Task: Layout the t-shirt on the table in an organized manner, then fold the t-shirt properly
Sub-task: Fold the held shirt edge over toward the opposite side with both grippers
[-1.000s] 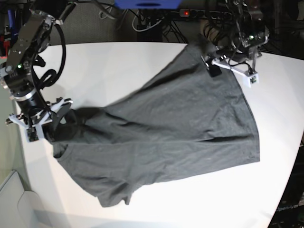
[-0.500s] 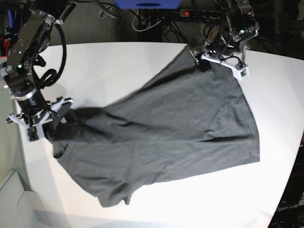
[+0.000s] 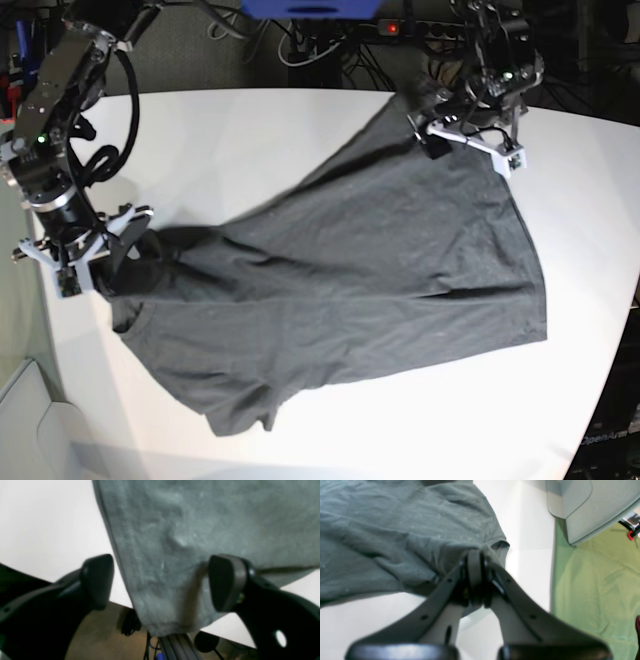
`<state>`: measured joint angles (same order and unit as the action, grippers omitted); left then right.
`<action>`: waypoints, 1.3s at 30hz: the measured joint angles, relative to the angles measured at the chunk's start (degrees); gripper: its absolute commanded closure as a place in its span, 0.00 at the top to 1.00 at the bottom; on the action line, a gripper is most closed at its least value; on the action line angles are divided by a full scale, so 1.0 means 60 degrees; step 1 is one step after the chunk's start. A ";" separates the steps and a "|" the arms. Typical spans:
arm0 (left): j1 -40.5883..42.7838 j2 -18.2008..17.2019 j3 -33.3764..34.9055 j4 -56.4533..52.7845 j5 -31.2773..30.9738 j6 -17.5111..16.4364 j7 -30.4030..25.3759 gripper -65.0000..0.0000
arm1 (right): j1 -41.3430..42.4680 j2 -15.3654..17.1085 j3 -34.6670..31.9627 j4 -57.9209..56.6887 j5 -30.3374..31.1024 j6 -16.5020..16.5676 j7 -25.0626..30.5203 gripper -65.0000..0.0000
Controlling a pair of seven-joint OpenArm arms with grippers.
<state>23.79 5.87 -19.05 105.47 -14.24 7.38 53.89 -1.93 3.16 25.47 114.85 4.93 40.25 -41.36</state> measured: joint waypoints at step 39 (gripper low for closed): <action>0.0106 -0.0288 -0.0601 0.1581 -0.0277 -0.0015 0.0710 0.01 | -0.0004 0.0157 -0.0801 0.0000 0.0004 0.0000 0.0033 0.00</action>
<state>24.43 4.14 -22.65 114.96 -15.90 7.29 58.15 -1.96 4.10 20.67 114.85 4.95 40.25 -41.17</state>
